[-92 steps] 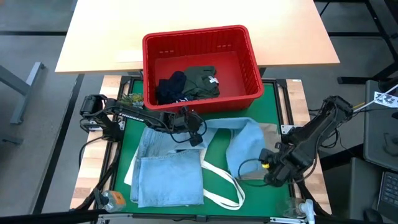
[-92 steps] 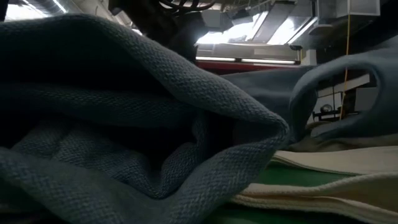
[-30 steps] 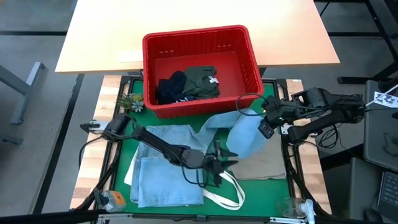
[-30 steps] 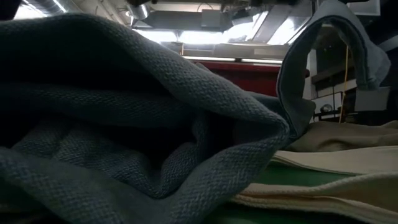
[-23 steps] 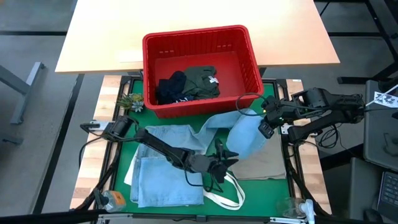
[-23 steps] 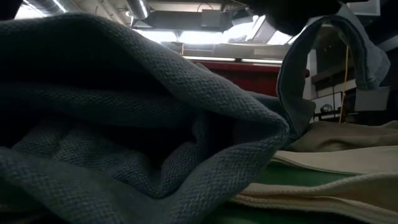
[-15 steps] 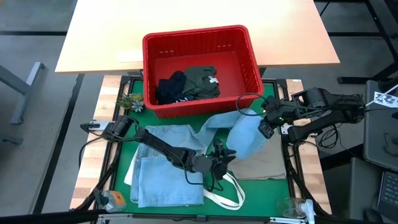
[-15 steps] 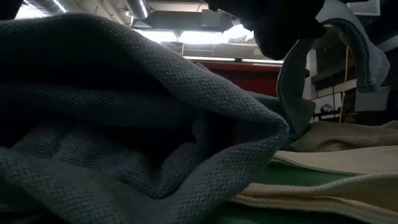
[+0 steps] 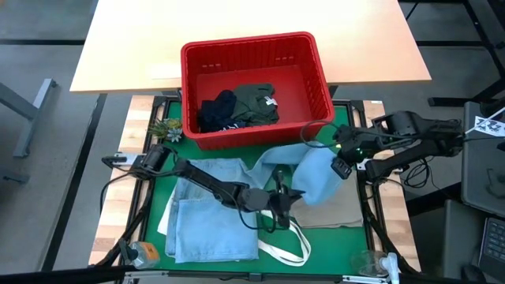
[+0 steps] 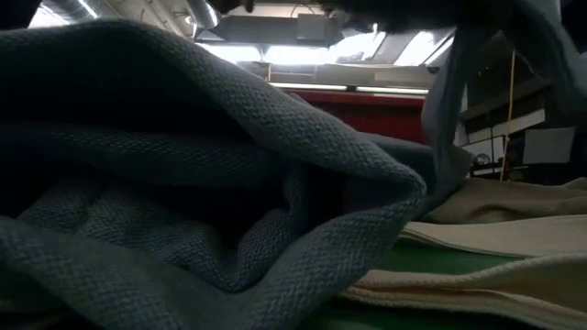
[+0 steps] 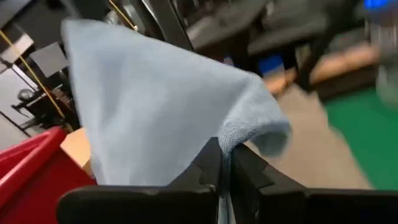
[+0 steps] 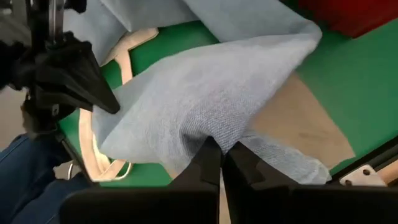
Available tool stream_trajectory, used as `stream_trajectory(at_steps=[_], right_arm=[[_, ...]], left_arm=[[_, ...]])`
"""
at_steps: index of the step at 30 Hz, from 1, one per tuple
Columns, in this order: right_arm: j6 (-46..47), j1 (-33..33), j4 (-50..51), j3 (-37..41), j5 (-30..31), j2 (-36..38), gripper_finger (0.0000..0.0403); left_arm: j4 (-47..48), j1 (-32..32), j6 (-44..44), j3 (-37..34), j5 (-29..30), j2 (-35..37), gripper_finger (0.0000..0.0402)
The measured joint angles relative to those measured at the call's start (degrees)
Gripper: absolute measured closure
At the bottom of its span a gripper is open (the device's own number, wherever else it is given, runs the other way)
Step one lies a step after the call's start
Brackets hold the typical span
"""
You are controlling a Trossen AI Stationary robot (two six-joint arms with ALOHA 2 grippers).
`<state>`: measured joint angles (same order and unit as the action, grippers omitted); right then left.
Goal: Fold Laundry from Bin
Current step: Fold the light blue pants
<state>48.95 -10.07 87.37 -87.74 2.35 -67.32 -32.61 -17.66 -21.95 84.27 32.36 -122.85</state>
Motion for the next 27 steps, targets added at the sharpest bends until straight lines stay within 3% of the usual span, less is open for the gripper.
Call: stream_trajectory(at_steps=[4,8,12,19,27], right_arm=[[0.05,0.0,3.05,-0.16,-0.68,1.19,0.0401],[0.07,-0.03,2.6,-2.01,-1.0,2.29,0.0401],[-1.33,-0.02,2.65,-6.9,-1.38,2.66,0.0401],[-3.33,-0.02,2.65,-18.26,-2.64,2.76,0.0401],[-5.96,-0.02,2.63,-26.98,-4.18,3.72,0.0401]], left_arm=[[-6.38,0.96,6.26,1.74,-7.01,0.0,0.0395],[-6.49,2.44,16.43,6.45,-17.18,0.0,0.0397],[-6.48,3.59,20.68,11.0,-21.88,0.0,0.0398],[-6.55,3.73,21.87,17.3,-24.59,0.0,0.0398],[-7.36,4.12,21.83,18.55,-23.77,-0.97,0.0394]])
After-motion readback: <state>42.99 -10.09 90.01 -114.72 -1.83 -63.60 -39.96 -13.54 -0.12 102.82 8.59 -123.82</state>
